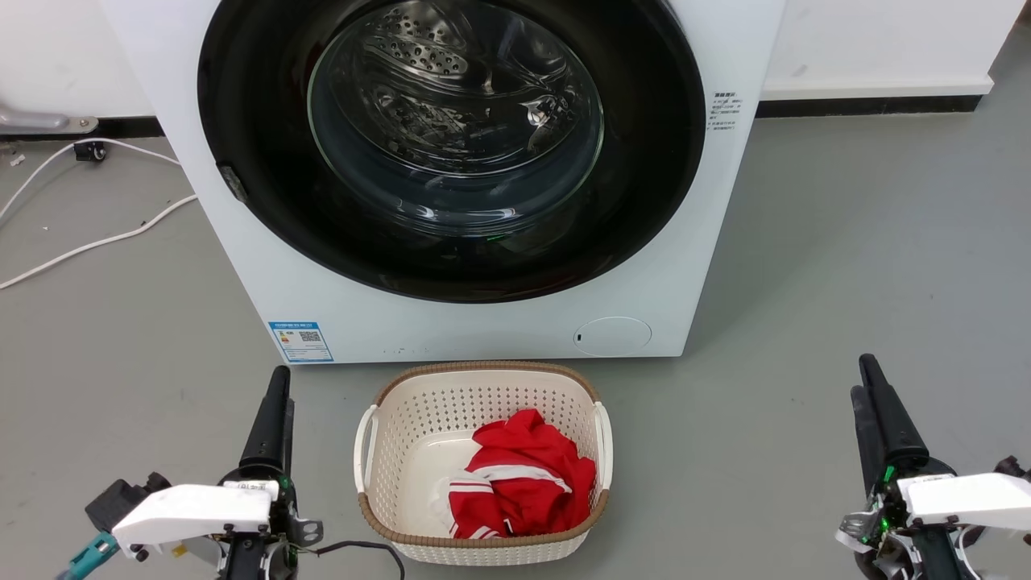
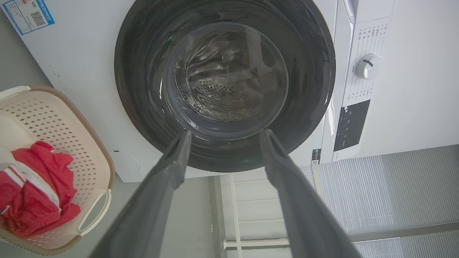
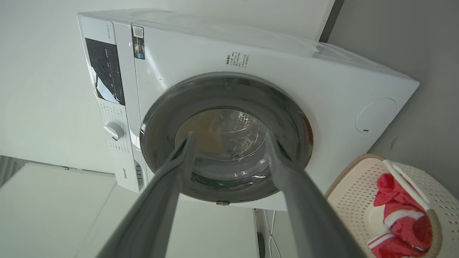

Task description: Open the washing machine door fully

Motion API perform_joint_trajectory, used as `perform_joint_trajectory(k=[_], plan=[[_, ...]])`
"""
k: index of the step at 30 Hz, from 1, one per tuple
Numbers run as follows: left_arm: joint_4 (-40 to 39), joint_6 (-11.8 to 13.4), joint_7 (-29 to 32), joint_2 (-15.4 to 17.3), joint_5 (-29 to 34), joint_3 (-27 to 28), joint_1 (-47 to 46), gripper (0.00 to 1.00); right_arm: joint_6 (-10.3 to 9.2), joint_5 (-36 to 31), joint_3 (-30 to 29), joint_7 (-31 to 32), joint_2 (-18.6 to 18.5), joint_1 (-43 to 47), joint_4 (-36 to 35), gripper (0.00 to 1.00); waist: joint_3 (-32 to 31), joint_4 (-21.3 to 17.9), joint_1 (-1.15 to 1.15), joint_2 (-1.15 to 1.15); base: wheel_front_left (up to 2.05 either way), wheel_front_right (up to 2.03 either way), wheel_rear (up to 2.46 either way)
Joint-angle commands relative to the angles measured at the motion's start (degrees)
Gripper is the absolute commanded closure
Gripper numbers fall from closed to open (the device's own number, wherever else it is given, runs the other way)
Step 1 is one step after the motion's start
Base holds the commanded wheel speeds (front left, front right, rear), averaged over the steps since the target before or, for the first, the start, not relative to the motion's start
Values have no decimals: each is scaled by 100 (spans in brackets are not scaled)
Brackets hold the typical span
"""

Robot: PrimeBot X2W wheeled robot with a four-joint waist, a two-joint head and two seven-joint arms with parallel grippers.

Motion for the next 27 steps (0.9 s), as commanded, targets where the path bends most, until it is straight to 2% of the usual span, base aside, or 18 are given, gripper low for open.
perform_joint_trajectory(k=[1,5,9,13,14,21,27], plan=[[-216,-7,-75,27,327,26,-127,0,8,-434,21,-67,-7,-53,-210,0,0,-1,0,0,0,0,0],[-377,-8,-168,19,804,5,-119,0,8,-1128,48,-156,0,-28,-377,0,-6,-3,0,0,0,0,0],[-579,-10,-382,34,2021,-19,-77,0,9,-2629,125,-364,15,73,-601,0,-26,-14,0,0,0,0,0],[-589,-11,-460,38,2562,-13,-35,0,9,-3230,142,-440,21,121,-620,0,-36,-27,0,0,0,0,0],[-590,-11,-519,51,2965,-23,-7,0,9,-3568,158,-490,26,145,-617,0,-42,-42,0,0,0,0,0],[-679,20,-646,36,3792,-22,16,0,10,-4190,204,-535,36,179,-705,0,-42,-58,0,0,0,0,0],[-703,34,-733,25,4207,-26,54,0,10,-4655,228,-564,43,217,-790,0,-42,-62,0,0,0,0,0]])
